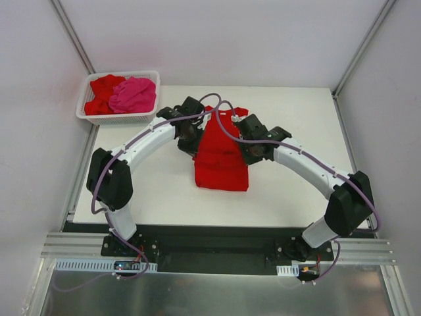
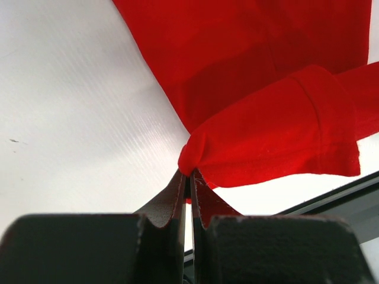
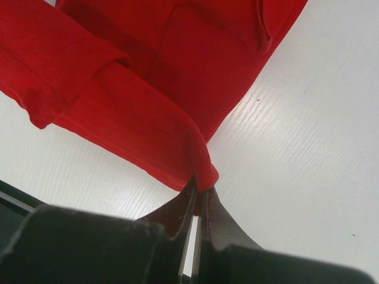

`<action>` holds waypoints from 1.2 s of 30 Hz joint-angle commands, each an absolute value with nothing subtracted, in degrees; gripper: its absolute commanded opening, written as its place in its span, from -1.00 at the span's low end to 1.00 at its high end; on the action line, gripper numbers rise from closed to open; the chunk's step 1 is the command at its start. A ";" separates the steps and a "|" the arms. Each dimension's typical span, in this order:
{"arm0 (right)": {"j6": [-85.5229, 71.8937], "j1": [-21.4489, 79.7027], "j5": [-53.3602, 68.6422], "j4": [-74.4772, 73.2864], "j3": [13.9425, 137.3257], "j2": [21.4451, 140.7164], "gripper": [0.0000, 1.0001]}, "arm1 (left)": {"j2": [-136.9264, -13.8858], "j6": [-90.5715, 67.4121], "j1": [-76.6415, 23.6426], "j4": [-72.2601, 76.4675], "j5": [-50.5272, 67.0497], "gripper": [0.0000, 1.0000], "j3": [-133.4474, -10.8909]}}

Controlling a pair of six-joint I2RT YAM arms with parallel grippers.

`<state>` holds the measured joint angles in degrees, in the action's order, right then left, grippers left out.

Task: Fold and stack the t-shirts
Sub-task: Fold the folded rectangular tshirt in 1/3 of the way

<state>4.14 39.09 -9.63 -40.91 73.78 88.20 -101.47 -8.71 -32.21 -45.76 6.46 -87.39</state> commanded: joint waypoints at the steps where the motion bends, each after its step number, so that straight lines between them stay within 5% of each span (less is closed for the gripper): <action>1: 5.45 38.15 -11.51 -40.70 76.73 88.86 -0.98 | -101.78 -6.42 -30.85 -46.93 4.75 -1.00 -90.35; 36: 5.63 34.54 -12.22 -40.43 81.12 97.64 -0.98 | -110.91 -4.22 -28.56 -47.02 8.09 -1.00 -98.26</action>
